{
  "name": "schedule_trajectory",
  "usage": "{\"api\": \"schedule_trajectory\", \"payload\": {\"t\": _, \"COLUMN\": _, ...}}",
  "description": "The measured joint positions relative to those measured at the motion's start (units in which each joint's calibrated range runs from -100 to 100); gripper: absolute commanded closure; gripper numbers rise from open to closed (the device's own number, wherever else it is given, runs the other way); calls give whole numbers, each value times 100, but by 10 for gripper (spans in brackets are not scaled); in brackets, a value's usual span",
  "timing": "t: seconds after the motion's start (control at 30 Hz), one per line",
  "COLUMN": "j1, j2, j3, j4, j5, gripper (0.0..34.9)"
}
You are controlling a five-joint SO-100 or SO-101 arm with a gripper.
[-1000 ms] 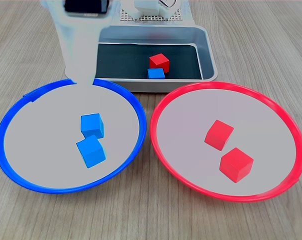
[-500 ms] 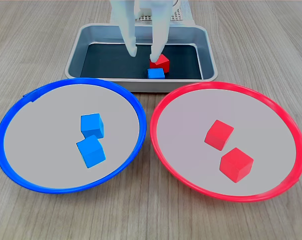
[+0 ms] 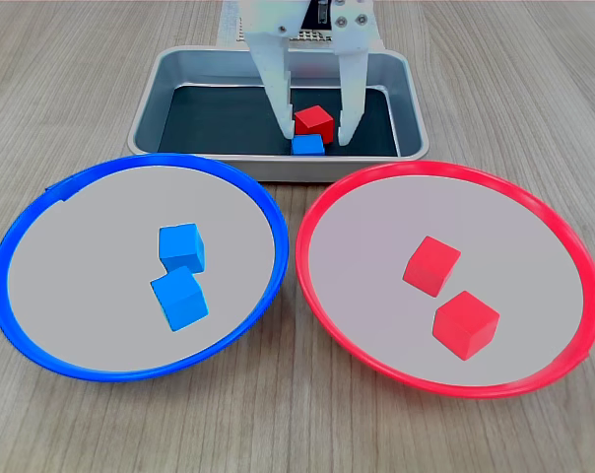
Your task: Resolve any anomalies and move all blocks to matching dishes
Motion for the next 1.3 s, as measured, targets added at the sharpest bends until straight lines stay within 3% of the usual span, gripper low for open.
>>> {"api": "schedule_trajectory", "payload": {"t": 0.33, "j1": 27, "j2": 222, "j3": 45, "j4": -155, "j5": 156, "gripper": 183}}
{"api": "schedule_trajectory", "payload": {"t": 0.67, "j1": 35, "j2": 392, "j3": 236, "j4": -416, "j5": 278, "gripper": 201}}
{"api": "schedule_trajectory", "payload": {"t": 0.73, "j1": 35, "j2": 486, "j3": 236, "j4": -457, "j5": 278, "gripper": 232}}
{"api": "schedule_trajectory", "payload": {"t": 0.83, "j1": 27, "j2": 580, "j3": 227, "j4": -514, "j5": 278, "gripper": 346}}
{"api": "schedule_trajectory", "payload": {"t": 1.03, "j1": 27, "j2": 580, "j3": 191, "j4": -400, "j5": 239, "gripper": 348}}
{"api": "schedule_trajectory", "payload": {"t": 1.3, "j1": -310, "j2": 145, "j3": -681, "j4": 1052, "j5": -669, "gripper": 349}}
